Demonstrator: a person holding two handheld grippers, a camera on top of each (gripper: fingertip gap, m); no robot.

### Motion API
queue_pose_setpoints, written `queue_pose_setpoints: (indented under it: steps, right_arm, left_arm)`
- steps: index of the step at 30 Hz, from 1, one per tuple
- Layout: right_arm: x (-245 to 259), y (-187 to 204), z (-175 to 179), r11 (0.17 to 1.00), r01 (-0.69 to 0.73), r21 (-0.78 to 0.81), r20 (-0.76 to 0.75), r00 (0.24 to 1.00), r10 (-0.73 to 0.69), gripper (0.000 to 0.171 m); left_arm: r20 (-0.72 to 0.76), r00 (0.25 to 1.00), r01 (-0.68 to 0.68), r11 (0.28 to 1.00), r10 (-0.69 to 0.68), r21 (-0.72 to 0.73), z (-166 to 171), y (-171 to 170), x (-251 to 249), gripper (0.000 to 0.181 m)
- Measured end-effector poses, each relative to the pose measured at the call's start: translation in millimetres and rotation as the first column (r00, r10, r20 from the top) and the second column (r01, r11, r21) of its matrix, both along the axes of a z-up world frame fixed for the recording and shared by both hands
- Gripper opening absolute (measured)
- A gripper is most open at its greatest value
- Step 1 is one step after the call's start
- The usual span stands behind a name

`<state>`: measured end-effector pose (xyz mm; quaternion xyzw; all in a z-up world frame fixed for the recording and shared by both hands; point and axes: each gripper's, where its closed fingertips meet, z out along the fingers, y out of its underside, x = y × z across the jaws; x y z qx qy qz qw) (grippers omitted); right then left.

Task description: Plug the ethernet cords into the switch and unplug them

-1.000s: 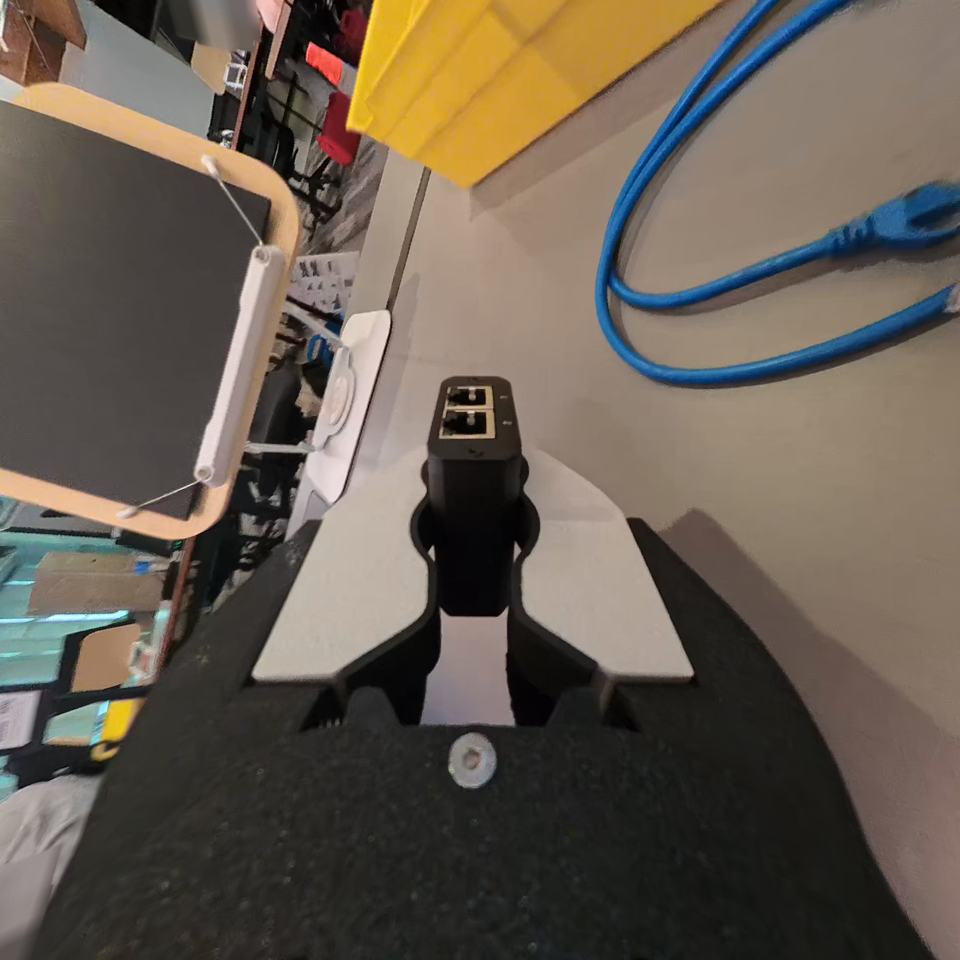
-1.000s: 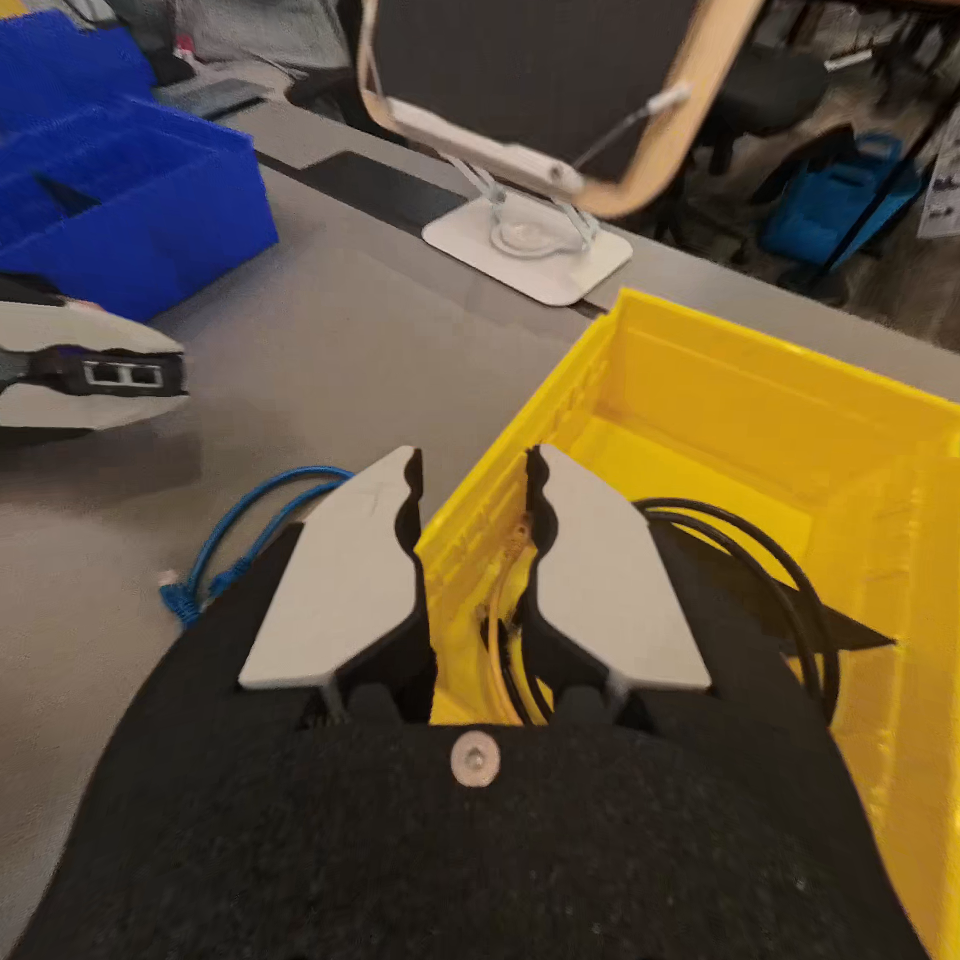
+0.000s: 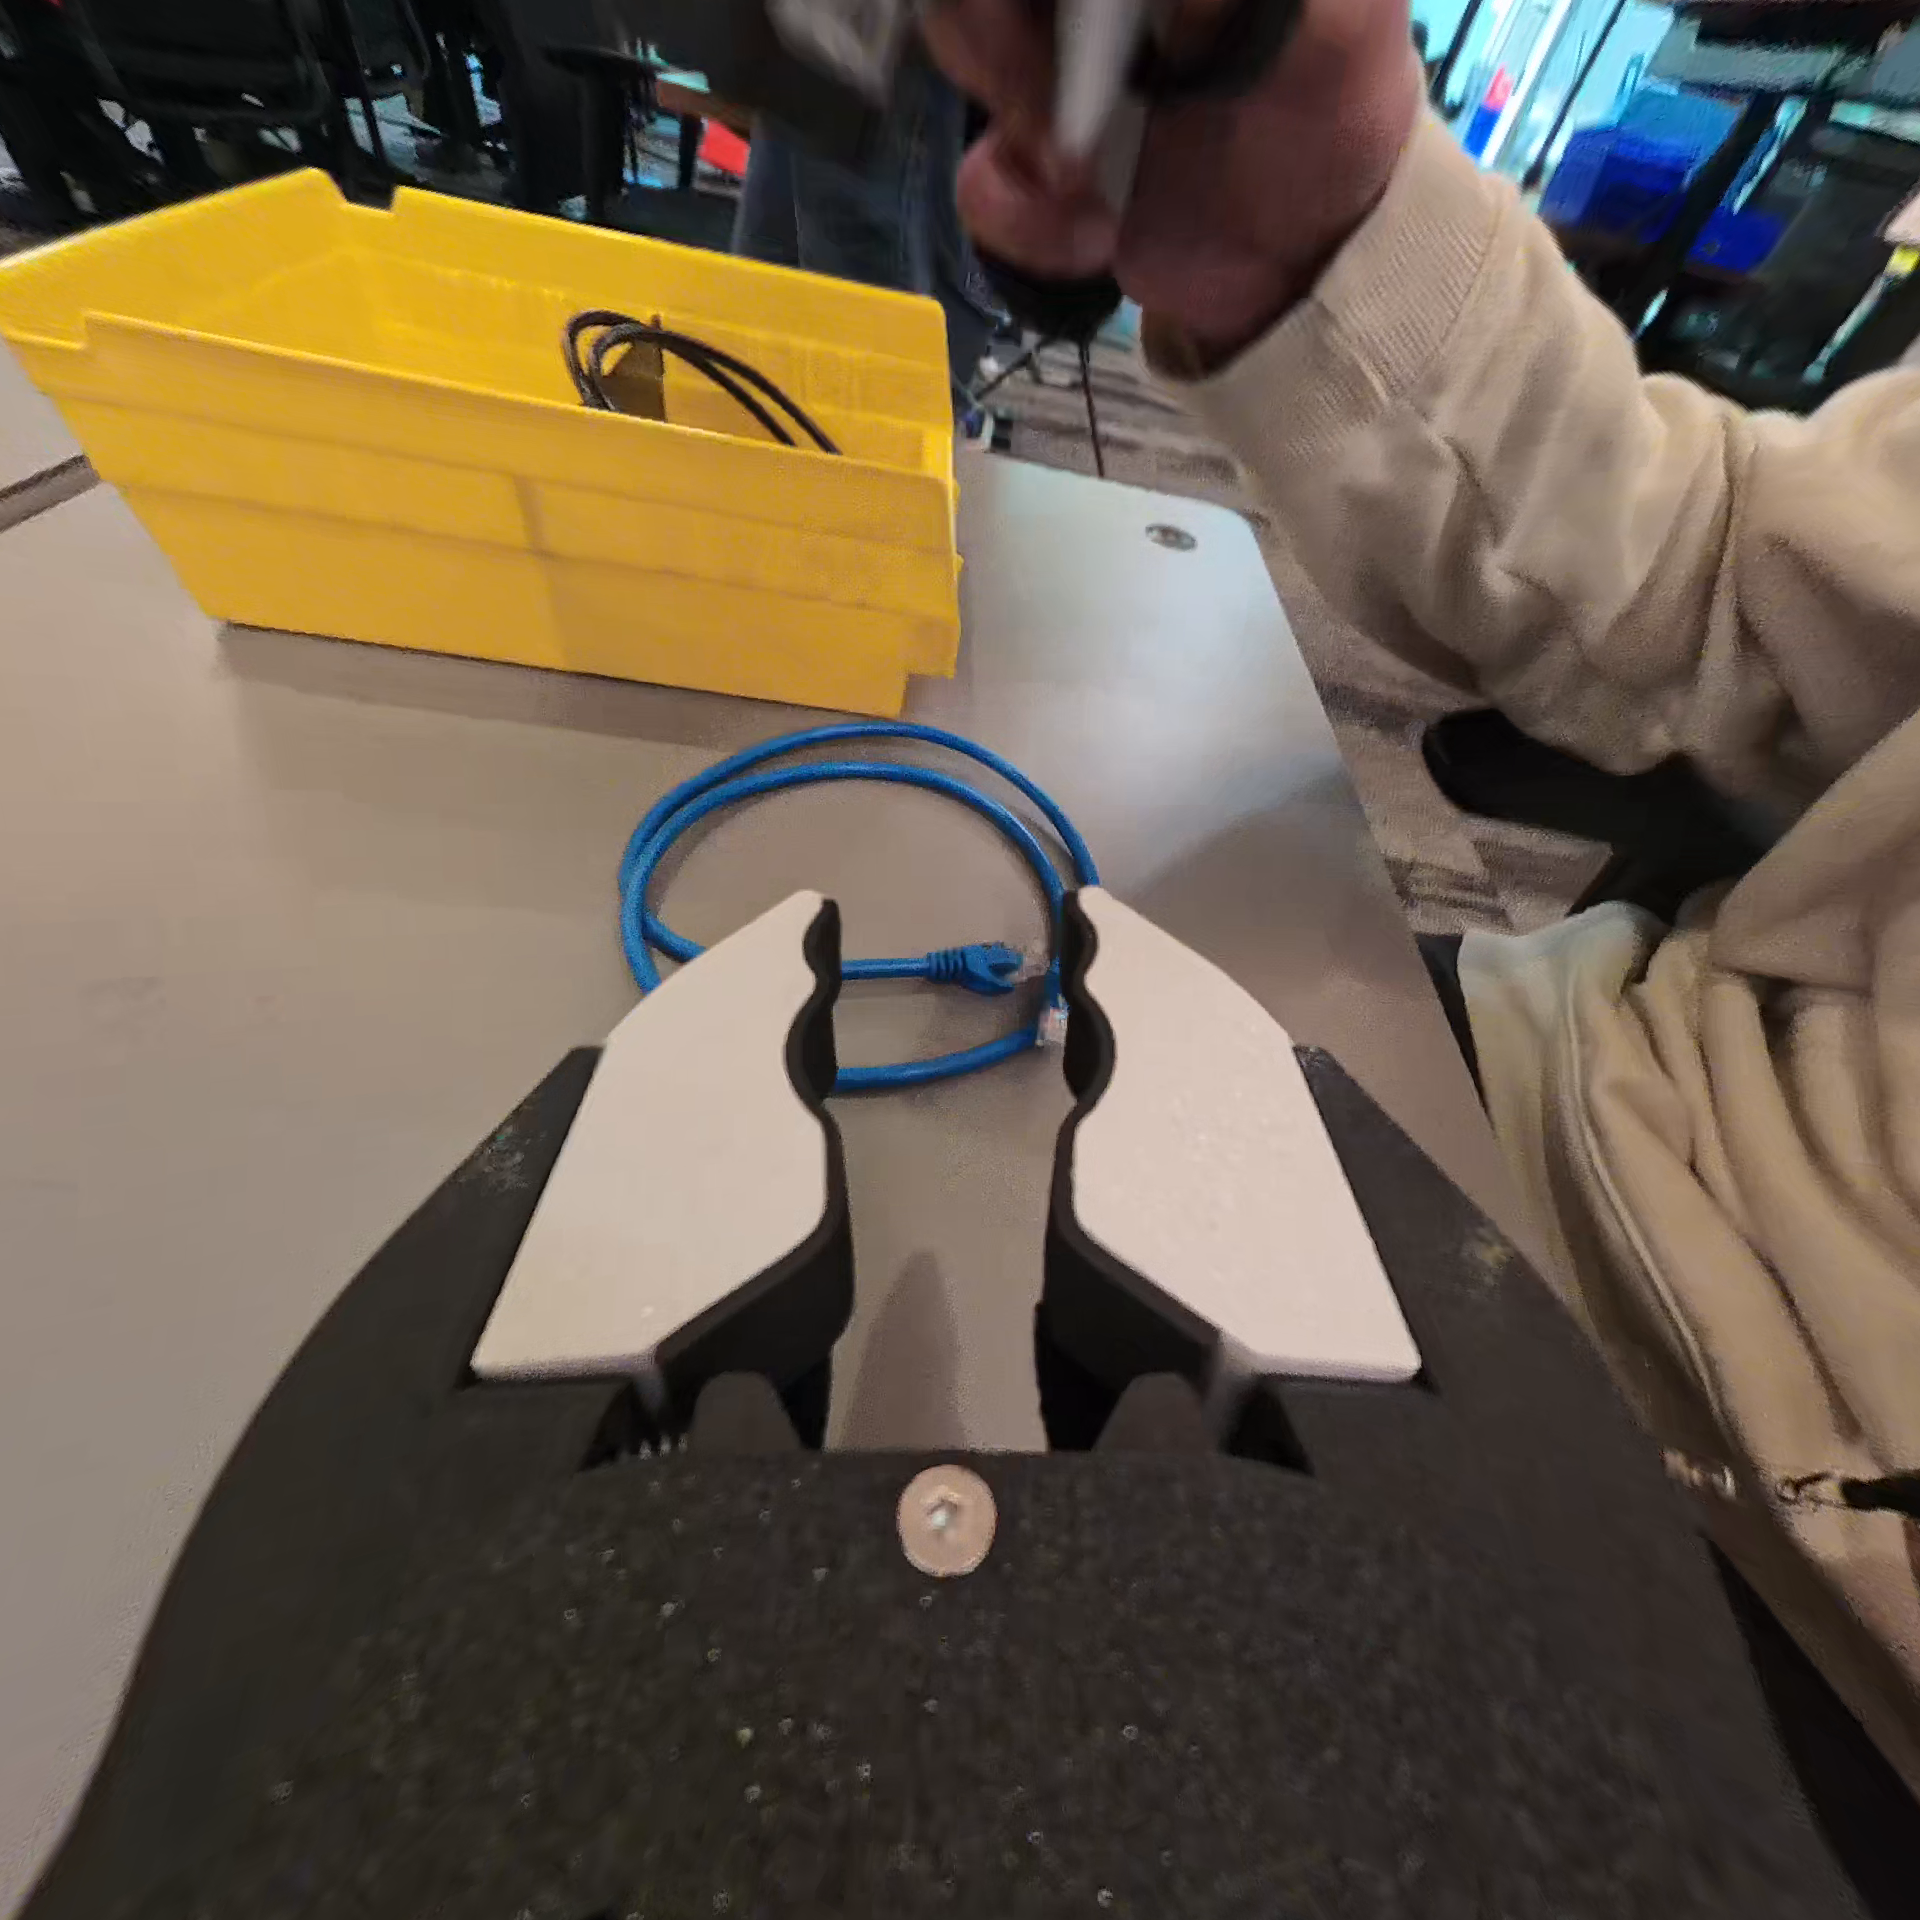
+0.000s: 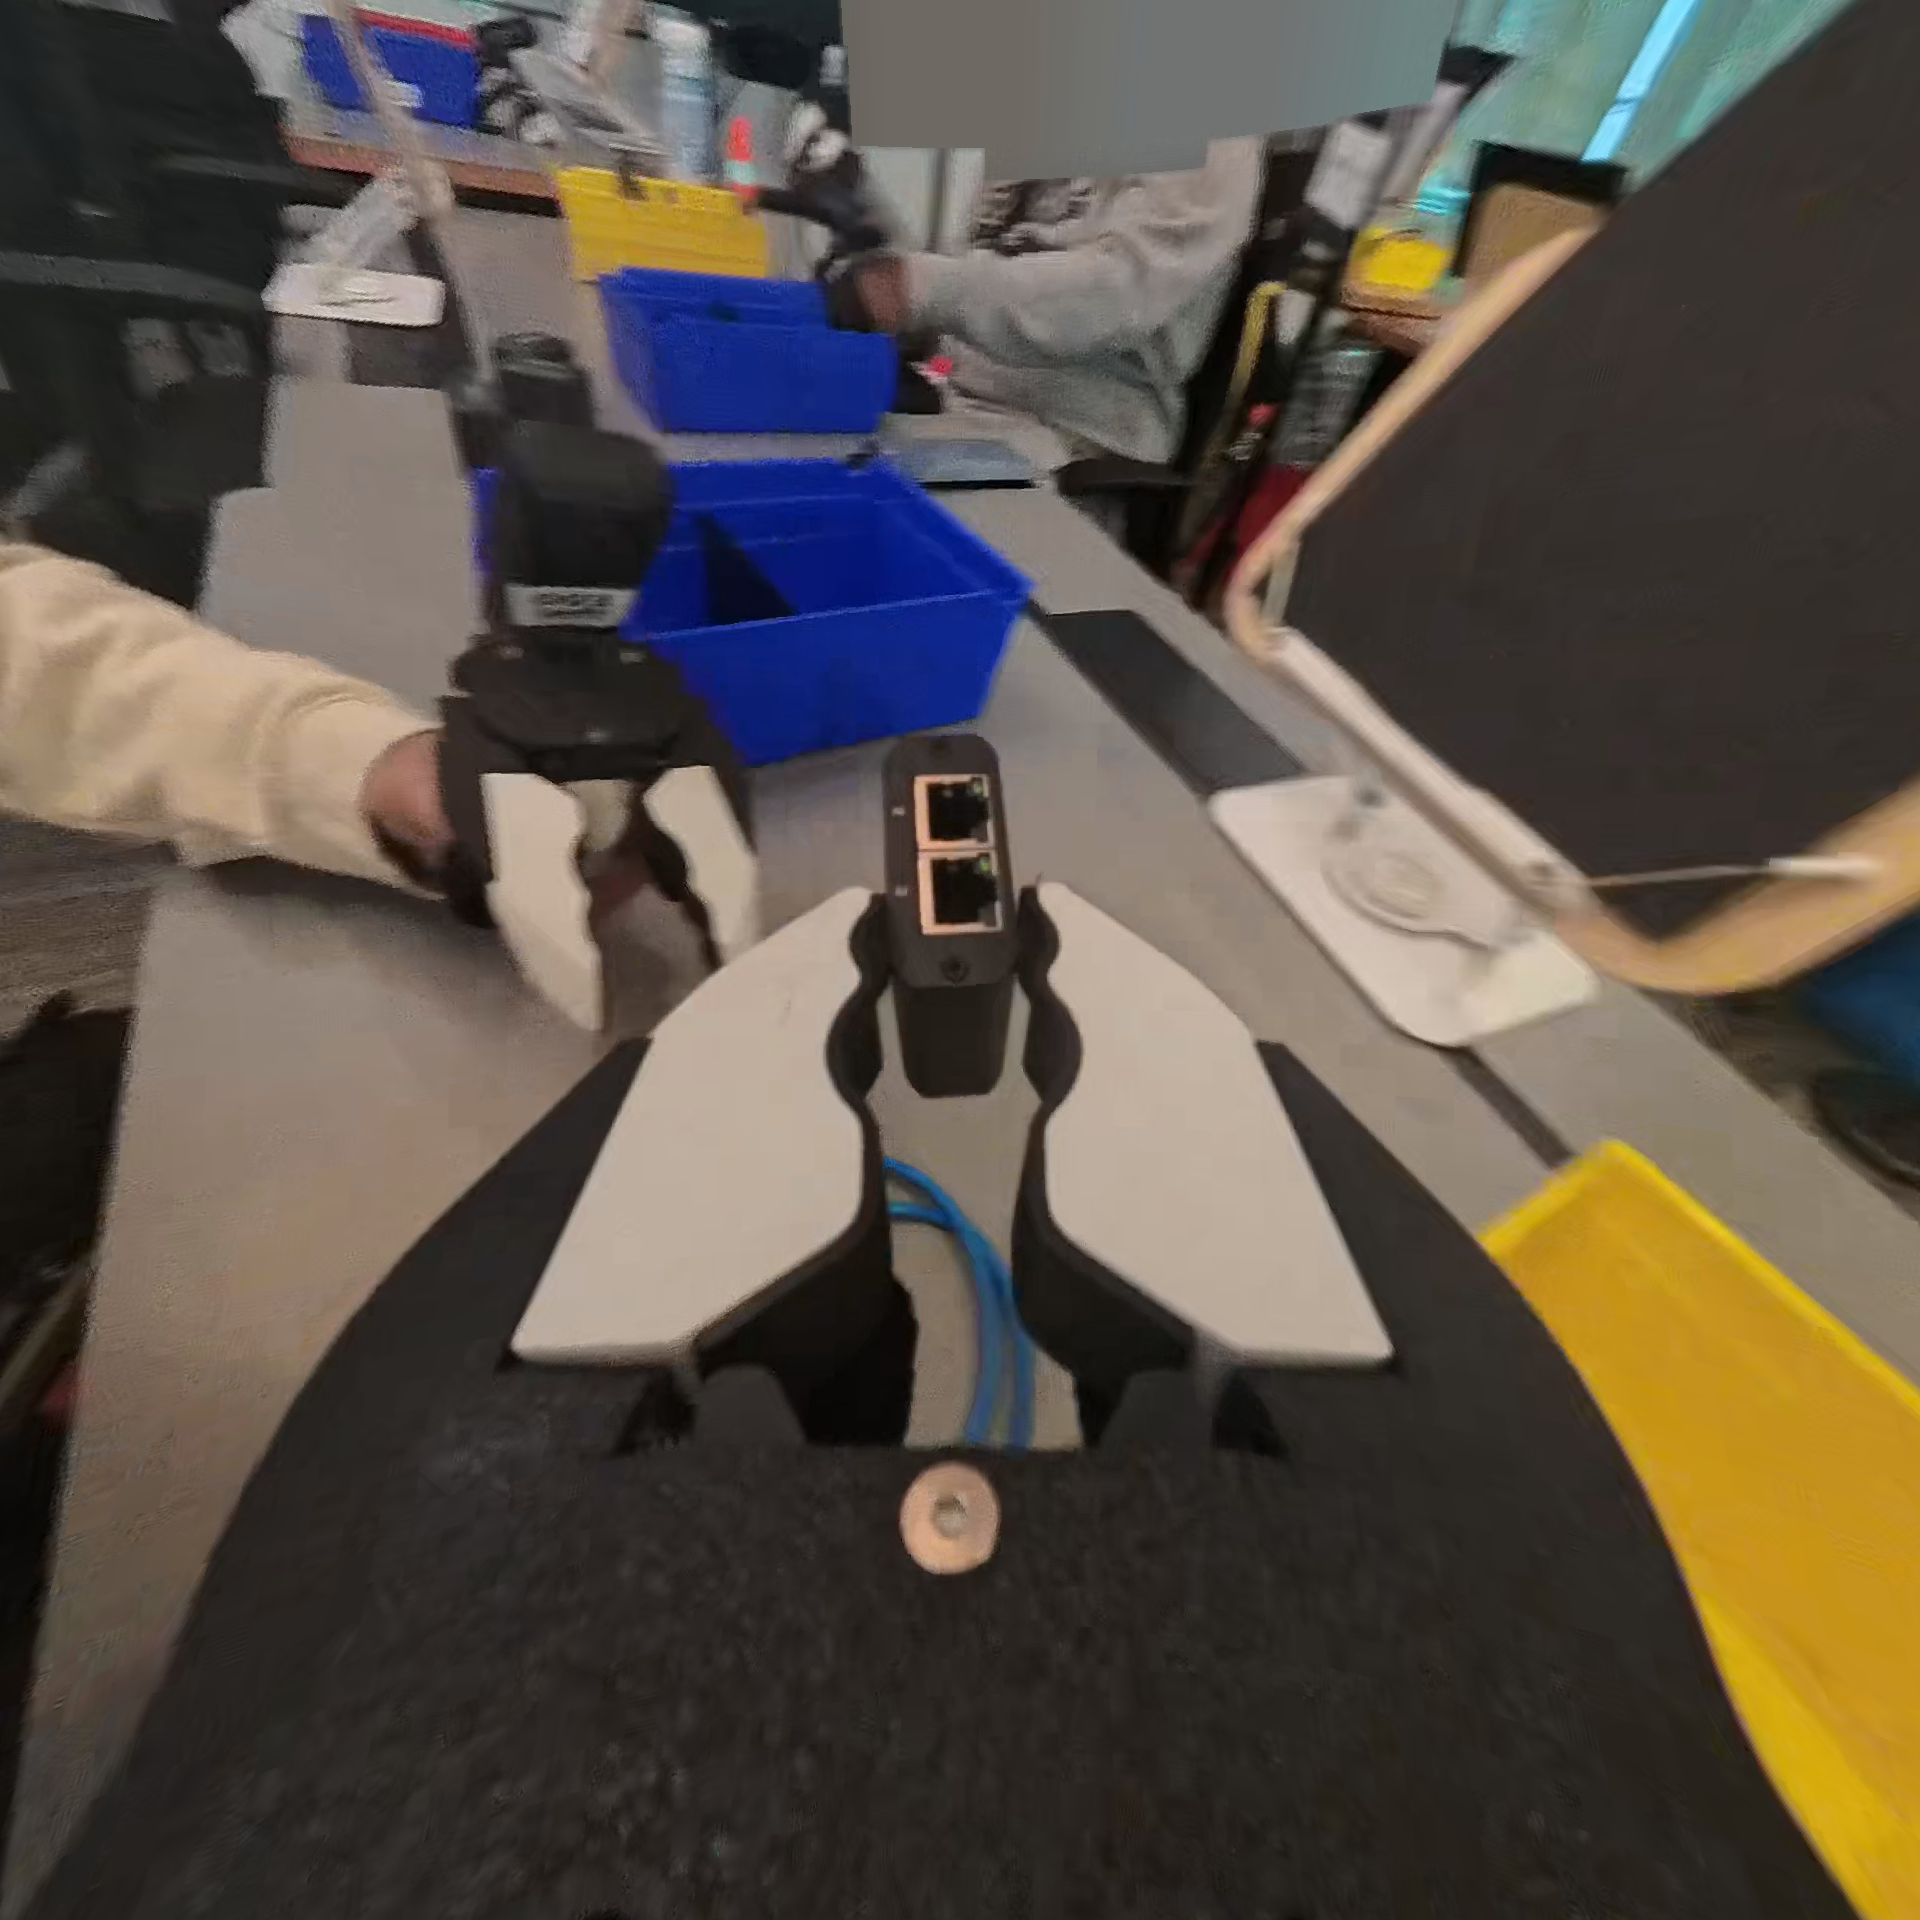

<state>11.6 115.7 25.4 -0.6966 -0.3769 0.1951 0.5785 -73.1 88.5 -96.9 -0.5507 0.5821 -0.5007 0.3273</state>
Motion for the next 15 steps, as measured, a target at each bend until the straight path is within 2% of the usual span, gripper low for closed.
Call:
queue_pose_setpoints:
  steps: [2,5,7,10,13,15]
  right_arm:
    - [65.3,29.7,14.8,0.977,0.211,0.014,0.077,0.974,-0.211,0.023]
    - [161.5,86.2,-27.4,0.886,0.457,-0.074,0.33,0.85,-0.411,0.024]
    - [190.9,114.3,-72.8,0.855,0.474,-0.209,0.447,0.824,-0.348,0.023]
    - [196.7,144.9,-123.6,0.874,0.365,-0.321,0.519,0.84,-0.16,0.024]
    - [186.1,157.3,-151.7,0.899,0.214,-0.382,0.502,0.865,0.007,0.024]
    - [196.3,159.2,-169.0,0.855,0.244,-0.457,0.52,0.854,0.034,0.024]
  left_arm:
    - [0.033,0.999,-0.008,0.999,0.009,-0.035,4.6,3.1,-0.2,0.041]
    - [0.035,0.999,-0.023,0.999,0.024,-0.032,5.8,6.1,-1.3,0.038]
    - [0.045,0.998,-0.034,0.999,0.034,-0.002,7.3,7.1,-1.9,0.037]
    - [0.045,0.998,-0.043,0.999,0.042,0.031,7.4,8.1,-2.6,0.036]
    - [0.037,0.998,-0.045,0.998,0.043,0.04,5.2,9.6,-3.3,0.035]
    - [0.042,0.998,-0.042,0.999,0.04,0.032,5.9,10.0,-4.2,0.035]
